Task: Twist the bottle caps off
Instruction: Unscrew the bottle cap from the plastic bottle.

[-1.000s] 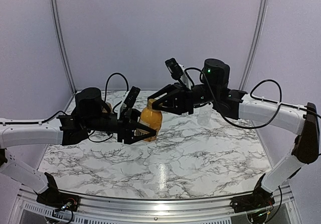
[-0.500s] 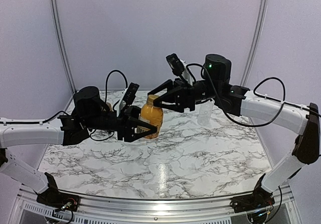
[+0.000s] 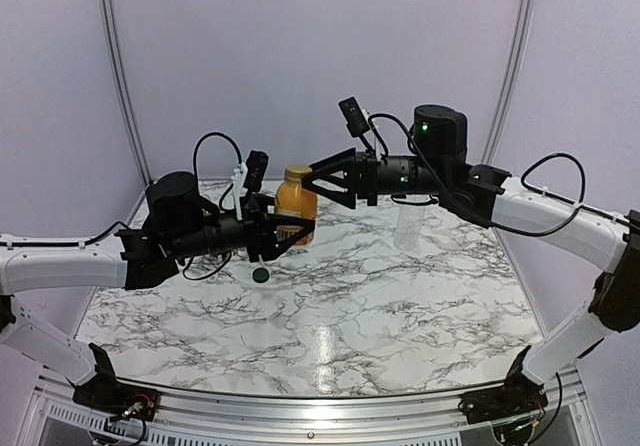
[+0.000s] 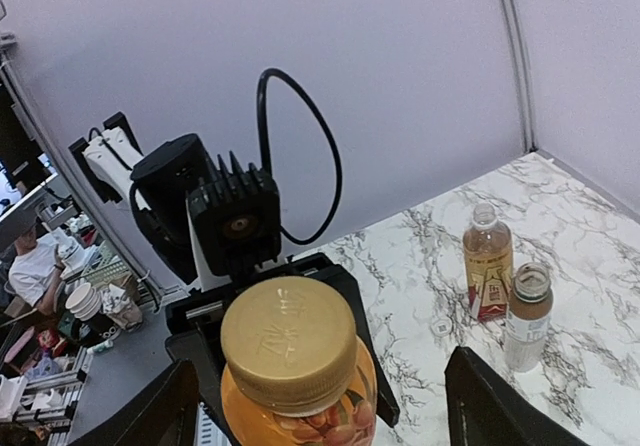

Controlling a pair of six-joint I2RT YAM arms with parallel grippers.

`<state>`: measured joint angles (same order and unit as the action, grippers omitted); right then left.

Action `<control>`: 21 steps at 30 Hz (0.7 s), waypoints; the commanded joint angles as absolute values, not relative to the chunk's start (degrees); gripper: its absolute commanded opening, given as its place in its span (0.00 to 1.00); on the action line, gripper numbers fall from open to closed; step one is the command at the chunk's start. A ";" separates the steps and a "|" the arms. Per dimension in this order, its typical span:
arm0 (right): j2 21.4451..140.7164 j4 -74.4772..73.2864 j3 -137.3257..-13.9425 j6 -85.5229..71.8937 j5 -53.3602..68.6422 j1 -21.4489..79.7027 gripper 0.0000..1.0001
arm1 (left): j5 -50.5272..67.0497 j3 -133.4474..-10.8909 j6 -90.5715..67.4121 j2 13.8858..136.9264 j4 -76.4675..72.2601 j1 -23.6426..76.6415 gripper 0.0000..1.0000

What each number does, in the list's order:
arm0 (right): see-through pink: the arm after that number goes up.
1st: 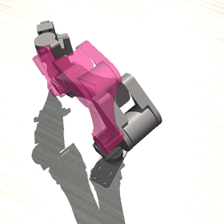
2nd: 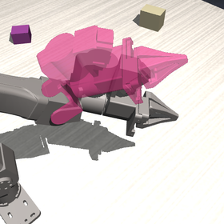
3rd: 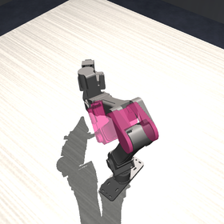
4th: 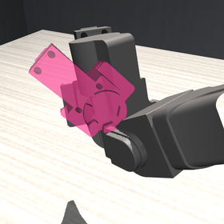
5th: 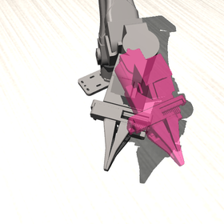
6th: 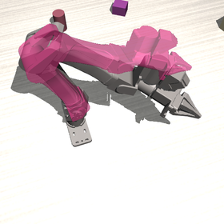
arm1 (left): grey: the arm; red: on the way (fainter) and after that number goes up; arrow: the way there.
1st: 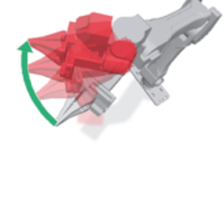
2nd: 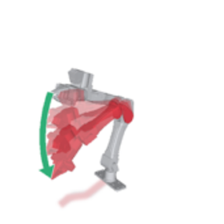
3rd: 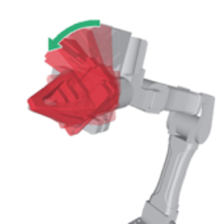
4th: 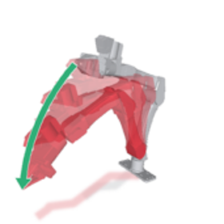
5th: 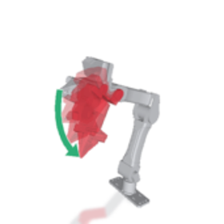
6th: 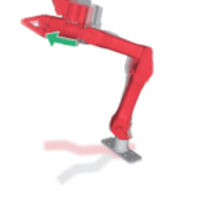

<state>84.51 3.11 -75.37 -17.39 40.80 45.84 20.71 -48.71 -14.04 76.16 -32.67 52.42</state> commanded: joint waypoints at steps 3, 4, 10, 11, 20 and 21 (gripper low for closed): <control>84.47 0.18 -80.59 -19.52 28.41 48.33 0.78 | 15.03 -49.26 -12.21 76.60 -31.25 52.82 0.19; 84.80 -1.27 -81.05 -19.53 27.58 48.68 0.78 | 14.79 -49.37 -12.14 76.67 -31.02 52.82 0.19; 86.98 -3.52 -83.95 -19.07 25.09 49.89 0.75 | 14.33 -50.02 -12.08 77.00 -30.01 52.82 0.19; 87.35 -3.93 -84.36 -18.93 25.01 49.99 0.74 | 14.26 -50.01 -12.02 76.99 -29.90 52.82 0.19; 89.43 -5.34 -85.67 -18.81 24.79 50.54 0.68 | 14.15 -50.19 -11.70 76.86 -29.32 52.82 0.19; 89.65 -5.36 -85.76 -18.94 24.95 50.61 0.66 | 14.11 -50.21 -11.61 76.82 -29.30 52.82 0.19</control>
